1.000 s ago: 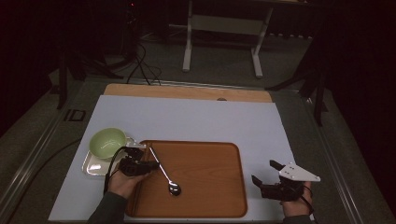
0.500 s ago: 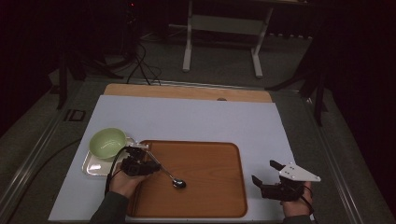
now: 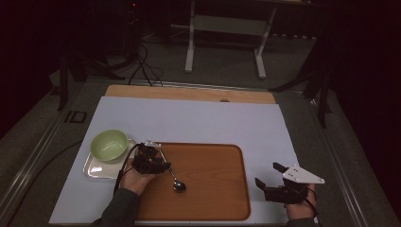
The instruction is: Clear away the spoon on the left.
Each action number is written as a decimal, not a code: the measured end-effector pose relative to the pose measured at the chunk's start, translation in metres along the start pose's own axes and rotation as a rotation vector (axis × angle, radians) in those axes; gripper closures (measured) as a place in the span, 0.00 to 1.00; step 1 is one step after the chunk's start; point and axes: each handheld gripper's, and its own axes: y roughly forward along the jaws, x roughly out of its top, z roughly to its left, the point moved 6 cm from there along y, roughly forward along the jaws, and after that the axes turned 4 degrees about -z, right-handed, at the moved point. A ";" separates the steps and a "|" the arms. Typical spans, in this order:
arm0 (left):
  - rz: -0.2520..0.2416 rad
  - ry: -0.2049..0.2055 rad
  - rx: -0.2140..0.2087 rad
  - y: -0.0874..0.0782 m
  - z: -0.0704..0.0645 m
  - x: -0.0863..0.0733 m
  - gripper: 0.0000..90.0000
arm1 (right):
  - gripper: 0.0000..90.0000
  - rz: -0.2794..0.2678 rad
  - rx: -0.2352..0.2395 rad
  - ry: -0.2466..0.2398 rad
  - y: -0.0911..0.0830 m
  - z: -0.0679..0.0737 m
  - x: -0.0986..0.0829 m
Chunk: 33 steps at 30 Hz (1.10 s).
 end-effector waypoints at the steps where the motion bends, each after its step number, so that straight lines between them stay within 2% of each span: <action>1: 0.001 0.006 0.012 0.003 -0.002 0.002 0.59 | 0.12 0.003 0.001 0.001 0.000 0.000 0.000; 4: -0.003 0.003 0.018 0.004 -0.005 0.003 0.59 | 0.15 0.000 -0.006 0.000 0.000 0.000 0.000; 5: -0.010 0.029 0.020 0.005 -0.011 0.003 0.59 | 0.15 0.001 0.000 0.003 0.000 0.000 0.000; 6: -0.010 0.029 0.020 0.005 -0.011 0.003 0.59 | 0.15 0.003 -0.003 0.004 0.000 0.000 0.000; 7: -0.018 0.066 0.018 0.004 -0.019 0.003 0.62 | 0.15 0.003 -0.002 0.004 0.000 0.000 0.000; 8: -0.021 0.085 0.001 0.004 -0.024 0.002 0.64 | 0.15 0.003 -0.002 0.005 0.000 0.000 0.000; 10: -0.020 0.096 -0.009 0.004 -0.027 0.001 0.70 | 0.15 0.003 -0.002 0.001 0.000 0.000 0.000; 11: -0.004 0.134 -0.041 0.006 -0.037 -0.003 0.74 | 0.15 0.003 -0.002 0.002 0.000 0.000 0.000; 12: -0.004 0.134 -0.041 0.006 -0.037 -0.003 0.75 | 0.15 0.003 -0.002 0.001 0.000 0.000 0.000; 13: 0.016 0.172 -0.052 0.008 -0.044 -0.009 0.78 | 0.15 0.001 -0.003 0.002 0.000 0.000 0.000; 14: 0.016 0.172 -0.052 0.008 -0.044 -0.009 0.79 | 0.15 0.001 -0.004 0.002 -0.001 0.000 0.000; 15: 0.015 0.172 -0.073 0.005 -0.048 -0.014 0.81 | 0.15 -0.001 -0.004 0.003 -0.001 0.000 0.000; 18: 0.023 0.175 -0.071 0.001 -0.048 -0.019 0.83 | 0.15 0.000 -0.005 0.004 -0.001 -0.001 0.000; 21: 0.036 0.146 -0.078 -0.011 -0.044 -0.031 0.85 | 0.15 0.001 -0.004 0.002 -0.001 0.000 0.000; 24: 0.049 0.140 -0.086 -0.016 -0.043 -0.036 0.85 | 0.15 0.001 -0.005 0.002 -0.001 0.000 0.000; 29: 0.090 0.172 -0.097 -0.027 -0.046 -0.047 0.84 | 0.15 0.002 -0.003 0.003 -0.001 0.001 0.000; 33: 0.099 0.178 -0.113 -0.034 -0.047 -0.052 0.83 | 0.15 0.002 -0.004 0.004 -0.001 0.000 0.000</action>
